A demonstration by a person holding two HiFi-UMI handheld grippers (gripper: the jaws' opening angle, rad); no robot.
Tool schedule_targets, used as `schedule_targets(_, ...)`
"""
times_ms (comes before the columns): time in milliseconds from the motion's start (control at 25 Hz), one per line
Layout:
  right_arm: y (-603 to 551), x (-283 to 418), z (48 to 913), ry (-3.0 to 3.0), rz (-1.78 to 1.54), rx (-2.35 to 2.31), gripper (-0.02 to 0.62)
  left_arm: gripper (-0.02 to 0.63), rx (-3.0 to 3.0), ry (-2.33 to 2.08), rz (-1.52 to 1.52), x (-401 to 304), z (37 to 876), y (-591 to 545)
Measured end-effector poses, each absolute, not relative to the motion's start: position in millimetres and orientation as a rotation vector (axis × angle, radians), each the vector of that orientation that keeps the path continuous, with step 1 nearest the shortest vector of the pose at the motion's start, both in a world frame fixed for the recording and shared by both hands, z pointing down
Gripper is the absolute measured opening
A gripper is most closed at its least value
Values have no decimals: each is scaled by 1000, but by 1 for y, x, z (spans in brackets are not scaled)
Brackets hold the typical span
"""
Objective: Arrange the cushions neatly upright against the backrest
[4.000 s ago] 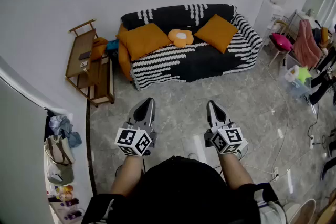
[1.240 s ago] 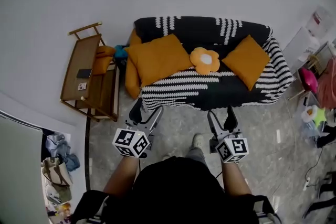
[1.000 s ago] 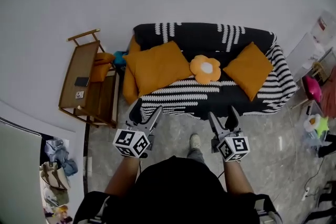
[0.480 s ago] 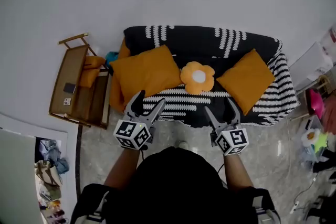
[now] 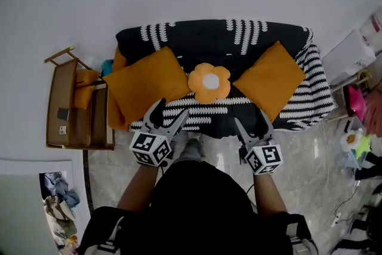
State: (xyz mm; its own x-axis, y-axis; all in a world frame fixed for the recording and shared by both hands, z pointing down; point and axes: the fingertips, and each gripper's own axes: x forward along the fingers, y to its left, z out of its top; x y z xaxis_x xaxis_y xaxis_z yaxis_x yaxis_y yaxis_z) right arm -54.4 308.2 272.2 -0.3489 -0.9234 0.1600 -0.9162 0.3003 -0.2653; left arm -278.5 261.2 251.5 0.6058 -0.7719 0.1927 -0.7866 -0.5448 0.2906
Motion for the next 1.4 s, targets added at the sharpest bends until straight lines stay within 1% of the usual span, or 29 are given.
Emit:
schedule_targets(320, 244, -27, 282, 2449, -517, -1893, 373, 371, 2498, -1124, 80, -245, 278, 174)
schedule_targets(640, 160, -35, 282, 2507, -511, -1904, 373, 371, 2511, -1073, 84, -235, 289, 88)
schedule_targets(960, 91, -36, 303, 2527, -560, -1928, 373, 371, 2508, -1047, 188, -232, 318, 28)
schedule_targets(1240, 67, -30, 338, 2492, -621, -1993, 373, 371, 2484, -966, 362, -219, 376, -4)
schedule_targets(1400, 79, -30, 378, 2468, -789, -2010, 373, 371, 2412, -902, 492, -210, 428, -1)
